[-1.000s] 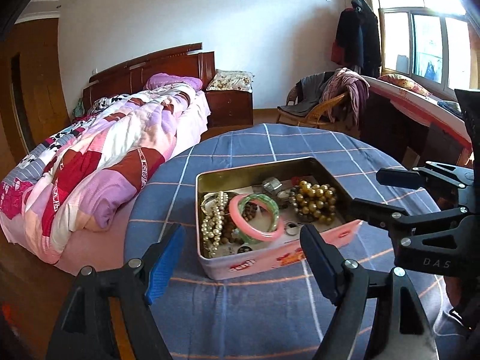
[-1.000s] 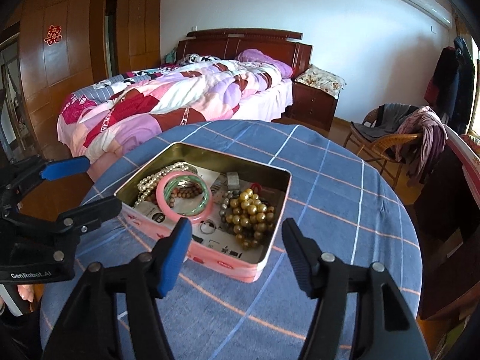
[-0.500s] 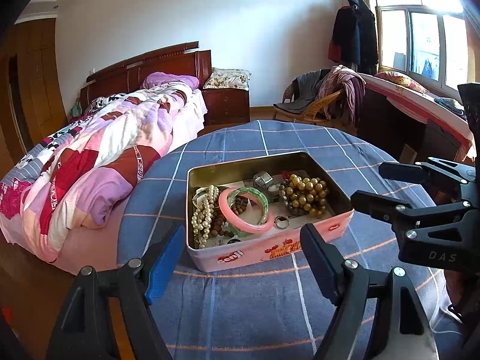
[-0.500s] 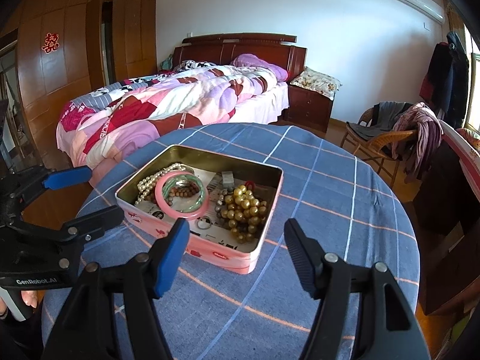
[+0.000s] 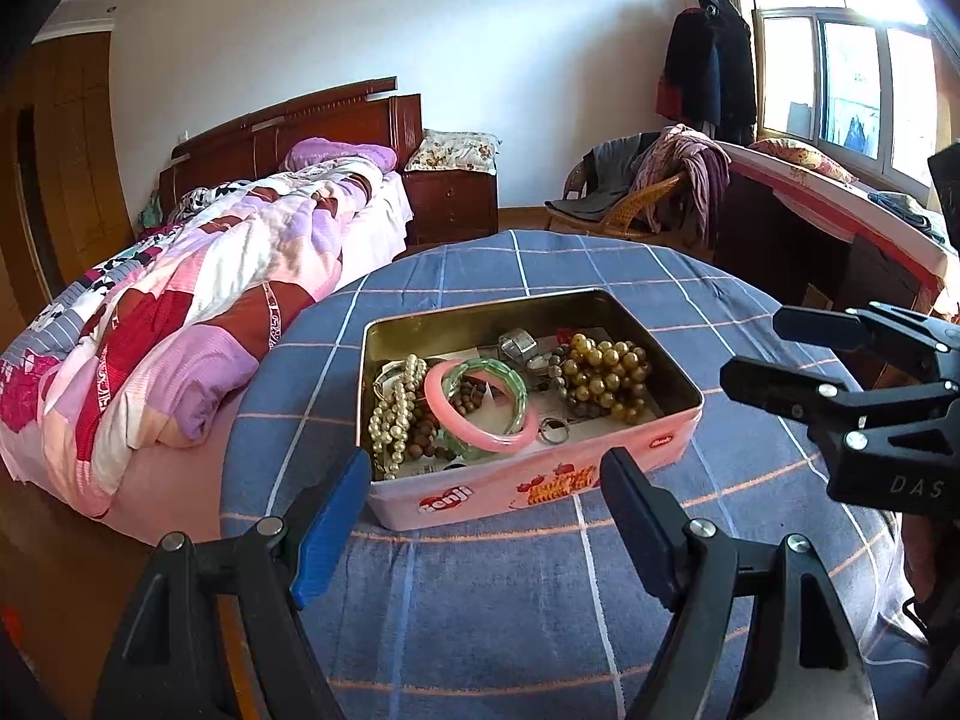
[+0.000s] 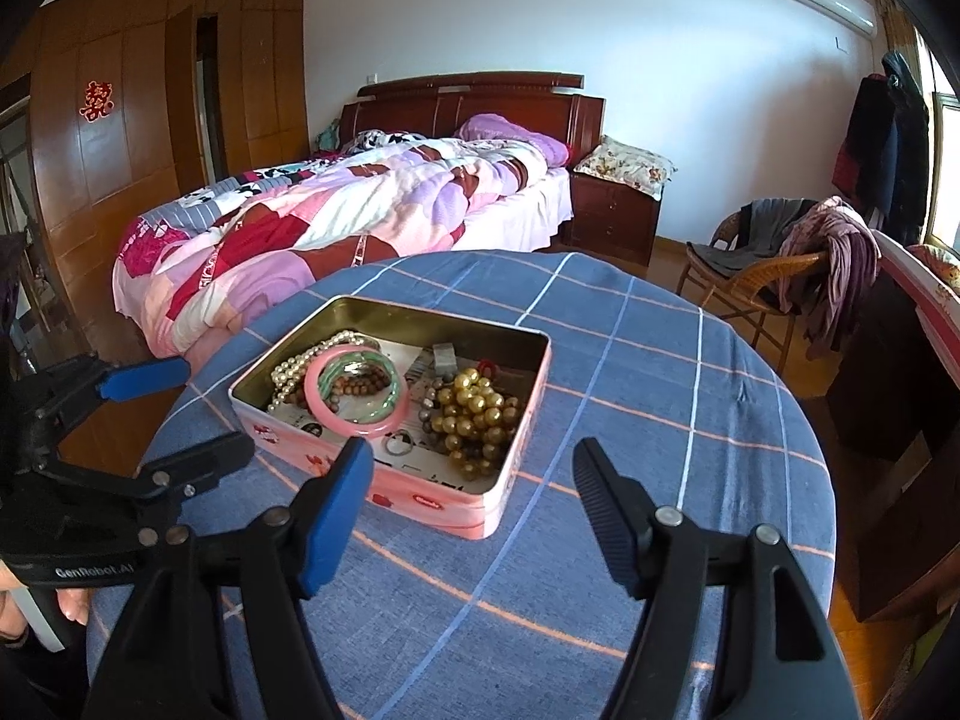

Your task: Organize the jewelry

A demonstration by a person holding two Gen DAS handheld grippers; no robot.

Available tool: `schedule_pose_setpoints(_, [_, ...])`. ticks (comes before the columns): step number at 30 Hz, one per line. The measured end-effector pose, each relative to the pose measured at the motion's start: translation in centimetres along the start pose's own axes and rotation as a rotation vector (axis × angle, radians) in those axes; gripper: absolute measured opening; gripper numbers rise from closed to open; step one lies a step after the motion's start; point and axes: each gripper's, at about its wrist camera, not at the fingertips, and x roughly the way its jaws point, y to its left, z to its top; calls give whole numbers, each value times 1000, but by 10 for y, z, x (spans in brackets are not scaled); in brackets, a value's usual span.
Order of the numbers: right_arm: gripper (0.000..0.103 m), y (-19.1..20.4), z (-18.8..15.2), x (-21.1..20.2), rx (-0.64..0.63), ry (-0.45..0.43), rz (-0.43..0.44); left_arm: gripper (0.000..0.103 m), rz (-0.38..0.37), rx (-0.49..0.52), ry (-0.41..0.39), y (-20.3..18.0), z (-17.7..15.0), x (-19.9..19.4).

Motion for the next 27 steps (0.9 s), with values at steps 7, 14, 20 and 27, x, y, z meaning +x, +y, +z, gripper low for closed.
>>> schedule_pose_setpoints(7, [73, 2, 1, 0, -3, -7, 3, 79, -2, -2, -10, -1, 1, -2])
schedule_pose_setpoints(14, [75, 1, -1, 2, -1, -1, 0, 79, 19, -3, -28, 1, 4, -7])
schedule_pose_setpoints(20, [76, -1, -2, 2, 2, -4, -8, 79, 31, -4, -30, 0, 6, -9])
schedule_pose_setpoints(27, [77, 0, -3, 4, -10, 0, -19, 79, 31, -8, -40, -1, 7, -12])
